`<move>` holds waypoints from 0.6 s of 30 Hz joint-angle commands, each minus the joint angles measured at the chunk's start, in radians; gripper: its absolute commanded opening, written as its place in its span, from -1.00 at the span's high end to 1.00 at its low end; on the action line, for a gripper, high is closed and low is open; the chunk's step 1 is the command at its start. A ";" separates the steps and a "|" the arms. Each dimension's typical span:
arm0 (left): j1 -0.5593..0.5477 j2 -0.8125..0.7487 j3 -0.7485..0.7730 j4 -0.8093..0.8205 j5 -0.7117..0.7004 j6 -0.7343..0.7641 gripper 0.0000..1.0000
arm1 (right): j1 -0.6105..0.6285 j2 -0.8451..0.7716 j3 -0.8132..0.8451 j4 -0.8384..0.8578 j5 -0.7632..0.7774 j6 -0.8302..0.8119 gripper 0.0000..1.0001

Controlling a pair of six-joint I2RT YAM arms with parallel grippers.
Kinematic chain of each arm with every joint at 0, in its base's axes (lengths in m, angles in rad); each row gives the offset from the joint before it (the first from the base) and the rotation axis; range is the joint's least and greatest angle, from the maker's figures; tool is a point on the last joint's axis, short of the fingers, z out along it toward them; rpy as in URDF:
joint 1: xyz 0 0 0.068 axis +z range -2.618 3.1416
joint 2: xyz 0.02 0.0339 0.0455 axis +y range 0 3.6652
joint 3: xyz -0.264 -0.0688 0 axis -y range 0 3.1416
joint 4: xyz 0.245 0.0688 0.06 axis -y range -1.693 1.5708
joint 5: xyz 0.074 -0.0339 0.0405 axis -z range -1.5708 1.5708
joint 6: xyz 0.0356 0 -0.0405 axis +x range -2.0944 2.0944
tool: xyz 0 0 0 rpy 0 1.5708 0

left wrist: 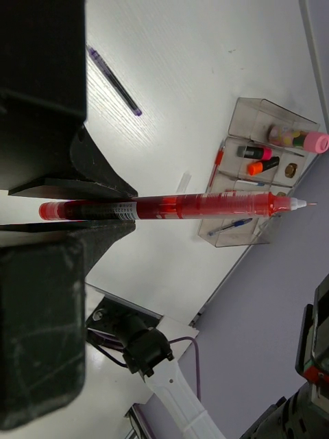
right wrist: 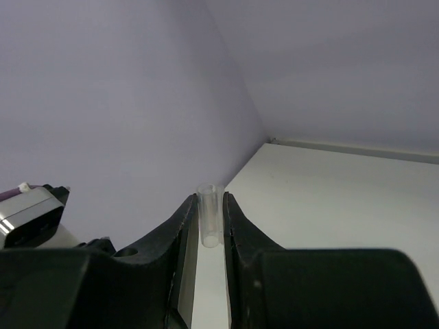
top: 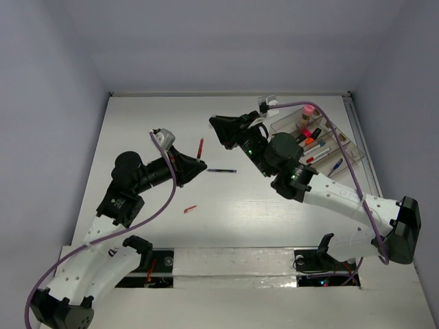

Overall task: Sort the stationery into containers
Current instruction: Close the pen cap on the pen.

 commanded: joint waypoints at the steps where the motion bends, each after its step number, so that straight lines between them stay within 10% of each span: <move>1: 0.004 -0.005 -0.003 0.045 -0.014 0.004 1.00 | -0.004 -0.001 0.047 0.095 -0.040 -0.005 1.00; 18: 0.004 0.007 0.004 0.025 -0.043 0.013 1.00 | -0.004 0.044 0.051 0.104 -0.150 0.060 1.00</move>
